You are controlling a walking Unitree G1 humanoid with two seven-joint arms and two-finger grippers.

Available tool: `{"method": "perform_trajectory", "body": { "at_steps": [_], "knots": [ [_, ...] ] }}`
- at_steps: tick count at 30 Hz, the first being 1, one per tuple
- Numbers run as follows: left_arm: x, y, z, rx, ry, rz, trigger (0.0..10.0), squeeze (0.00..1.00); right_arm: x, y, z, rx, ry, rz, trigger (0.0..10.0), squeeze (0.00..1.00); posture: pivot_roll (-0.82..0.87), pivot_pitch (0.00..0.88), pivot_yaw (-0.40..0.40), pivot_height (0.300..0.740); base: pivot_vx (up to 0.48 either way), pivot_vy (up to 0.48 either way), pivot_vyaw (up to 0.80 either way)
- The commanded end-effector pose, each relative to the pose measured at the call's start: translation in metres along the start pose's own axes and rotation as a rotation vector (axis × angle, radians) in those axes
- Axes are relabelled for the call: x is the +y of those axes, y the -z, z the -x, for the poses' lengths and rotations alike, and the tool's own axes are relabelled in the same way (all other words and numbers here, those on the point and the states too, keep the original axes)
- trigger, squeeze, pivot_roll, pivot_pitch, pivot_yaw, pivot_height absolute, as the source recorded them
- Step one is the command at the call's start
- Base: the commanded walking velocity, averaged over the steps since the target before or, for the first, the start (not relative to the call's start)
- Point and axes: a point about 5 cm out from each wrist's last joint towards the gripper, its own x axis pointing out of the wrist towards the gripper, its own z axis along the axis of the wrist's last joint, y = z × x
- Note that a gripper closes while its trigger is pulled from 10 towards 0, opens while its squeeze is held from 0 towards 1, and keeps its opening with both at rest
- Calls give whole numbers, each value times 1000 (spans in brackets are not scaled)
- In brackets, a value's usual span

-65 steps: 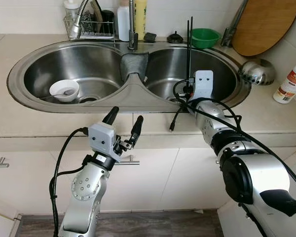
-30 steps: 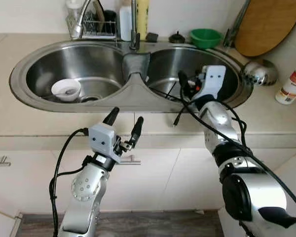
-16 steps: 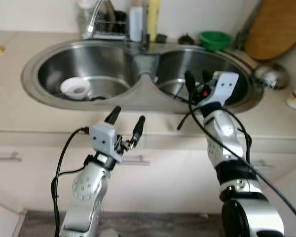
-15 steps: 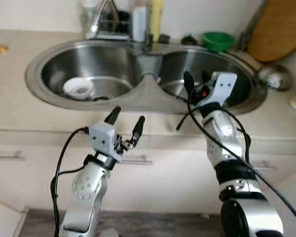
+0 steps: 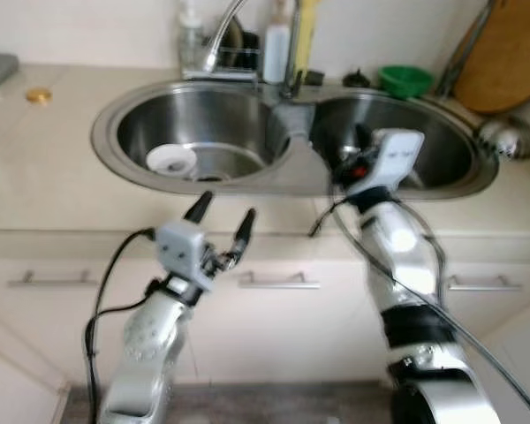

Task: Kitchen organization

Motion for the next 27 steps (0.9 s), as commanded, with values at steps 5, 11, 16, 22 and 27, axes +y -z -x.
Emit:
{"method": "perform_trajectory", "body": {
  "at_steps": [5, 11, 16, 22, 27],
  "knots": [
    [-10, -4, -4, -18, 35, 16, 10000, 0, -15, -10, 9, -13, 43, 43, 10000, 0, 50, 0, -71, 740, 0, 480, 0],
    [-9, -4, -3, -19, 36, 3, 10000, 0, -11, -11, 14, -8, 37, 51, 10000, 0, 45, 4, -70, 740, 0, 290, 0],
    [-9, -4, -2, -23, 31, 2, 10000, 0, -6, -10, 18, 2, 27, 49, 10000, 0, 41, 5, -71, 740, 0, 0, -418],
    [-10, -4, -2, -22, 31, 3, 10000, 0, -6, -9, 23, 11, 20, 69, 10000, 0, 36, 5, -71, 740, 0, 0, -800],
    [-11, -2, -2, -20, 32, -1, 10000, 0, -5, -8, 36, 16, 15, 121, 10000, 0, 25, 0, -68, 740, 0, 0, -800]
  ]
}}
